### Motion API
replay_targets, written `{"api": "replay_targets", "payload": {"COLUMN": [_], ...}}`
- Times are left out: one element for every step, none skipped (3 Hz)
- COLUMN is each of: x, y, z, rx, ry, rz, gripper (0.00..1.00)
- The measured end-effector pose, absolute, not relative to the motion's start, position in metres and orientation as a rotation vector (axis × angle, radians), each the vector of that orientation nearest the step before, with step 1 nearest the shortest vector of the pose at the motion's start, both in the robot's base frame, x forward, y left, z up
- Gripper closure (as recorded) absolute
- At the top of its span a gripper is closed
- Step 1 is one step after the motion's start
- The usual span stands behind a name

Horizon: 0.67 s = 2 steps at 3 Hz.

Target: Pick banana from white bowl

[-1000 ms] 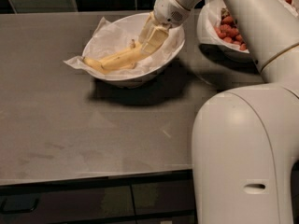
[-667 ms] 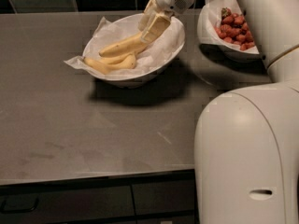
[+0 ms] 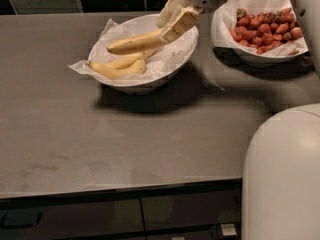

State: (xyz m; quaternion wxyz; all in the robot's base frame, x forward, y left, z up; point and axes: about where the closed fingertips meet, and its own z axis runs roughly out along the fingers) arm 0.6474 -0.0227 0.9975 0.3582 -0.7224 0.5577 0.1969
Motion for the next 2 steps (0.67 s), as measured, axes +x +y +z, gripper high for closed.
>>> {"api": "replay_targets", "payload": {"x": [0.61, 0.58], "y": [-0.036, -0.046], "z": [1.007, 1.011], "rx": [-1.789, -1.738], "ry": [1.429, 1.42], "rz": [0.608, 0.651], "gripper": [1.0, 1.0]}}
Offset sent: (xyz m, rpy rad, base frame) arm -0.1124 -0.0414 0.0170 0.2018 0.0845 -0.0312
